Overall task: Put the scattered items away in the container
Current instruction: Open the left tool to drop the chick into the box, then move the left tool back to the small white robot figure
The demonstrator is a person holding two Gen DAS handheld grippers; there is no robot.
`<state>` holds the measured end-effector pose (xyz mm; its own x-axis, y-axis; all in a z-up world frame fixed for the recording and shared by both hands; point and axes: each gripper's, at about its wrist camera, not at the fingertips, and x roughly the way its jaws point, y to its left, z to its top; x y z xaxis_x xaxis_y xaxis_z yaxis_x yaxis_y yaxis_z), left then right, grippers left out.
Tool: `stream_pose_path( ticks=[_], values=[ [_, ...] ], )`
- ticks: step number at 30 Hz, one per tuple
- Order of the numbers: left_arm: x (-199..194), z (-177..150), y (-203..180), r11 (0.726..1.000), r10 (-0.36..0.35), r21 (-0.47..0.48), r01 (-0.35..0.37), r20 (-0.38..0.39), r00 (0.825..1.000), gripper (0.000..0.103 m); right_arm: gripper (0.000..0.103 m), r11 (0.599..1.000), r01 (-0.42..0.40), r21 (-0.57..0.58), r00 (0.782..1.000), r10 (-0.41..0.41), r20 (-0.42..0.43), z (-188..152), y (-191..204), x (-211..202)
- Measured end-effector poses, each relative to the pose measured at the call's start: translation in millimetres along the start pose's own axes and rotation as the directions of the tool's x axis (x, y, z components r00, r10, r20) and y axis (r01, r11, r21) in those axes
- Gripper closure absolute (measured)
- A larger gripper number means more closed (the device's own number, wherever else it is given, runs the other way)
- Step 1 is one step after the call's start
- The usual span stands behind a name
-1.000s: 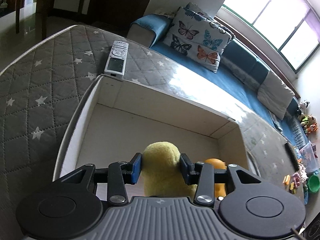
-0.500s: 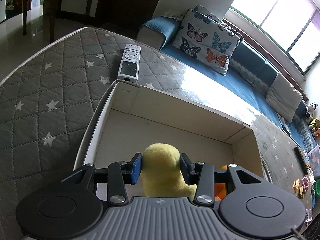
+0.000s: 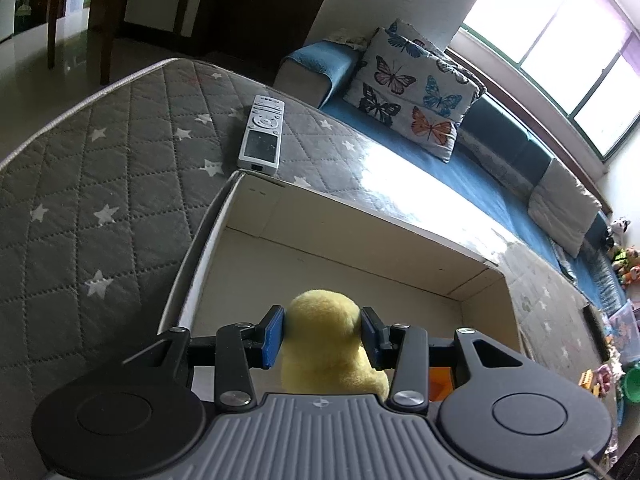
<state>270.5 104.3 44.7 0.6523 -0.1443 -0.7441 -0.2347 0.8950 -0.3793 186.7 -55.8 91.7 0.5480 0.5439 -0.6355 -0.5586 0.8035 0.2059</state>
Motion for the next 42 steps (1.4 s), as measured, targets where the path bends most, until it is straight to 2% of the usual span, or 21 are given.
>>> stream_pose_path(
  ticks=[1,3,6,10,13,26,34,42],
  values=[
    [0,0,0,1.0,-0.008,-0.003,0.008,-0.002,1.0,0.059,0.051,1.0,-0.004,-0.002,1.0,0.004,0.005,1,0,0],
    [-2,-1,0,1.0,-0.025,-0.004,0.025,-0.004,1.0,0.058,0.048,1.0,0.008,-0.011,1.0,-0.008,0.018,2,2,1],
    [-6,-1,-2,0.999,-0.044,-0.006,0.044,0.008,0.999,0.058,0.049,1.0,0.013,-0.006,1.0,-0.012,0.023,5,2,2],
    [-11,0,-1,0.999,-0.048,-0.008,0.049,0.031,0.998,0.058,0.068,1.0,0.012,0.013,1.0,-0.012,0.018,5,0,3],
    [-14,1,0,0.998,-0.06,-0.013,0.06,0.035,0.998,0.058,0.069,1.0,0.012,0.022,1.0,-0.013,0.015,5,-1,1],
    [-37,-6,-8,0.995,-0.101,0.025,0.1,0.068,0.993,0.058,0.065,0.999,0.037,0.002,0.999,-0.038,0.037,4,3,-18],
    [-54,-24,-18,0.989,-0.137,0.058,0.133,0.064,0.989,0.058,0.055,0.998,0.063,-0.01,0.996,-0.063,0.068,-4,5,-44],
    [-68,-46,-32,0.98,-0.179,0.092,0.175,0.041,0.983,0.058,0.053,0.996,0.09,-0.003,0.991,-0.089,0.096,-20,8,-72]
  ],
)
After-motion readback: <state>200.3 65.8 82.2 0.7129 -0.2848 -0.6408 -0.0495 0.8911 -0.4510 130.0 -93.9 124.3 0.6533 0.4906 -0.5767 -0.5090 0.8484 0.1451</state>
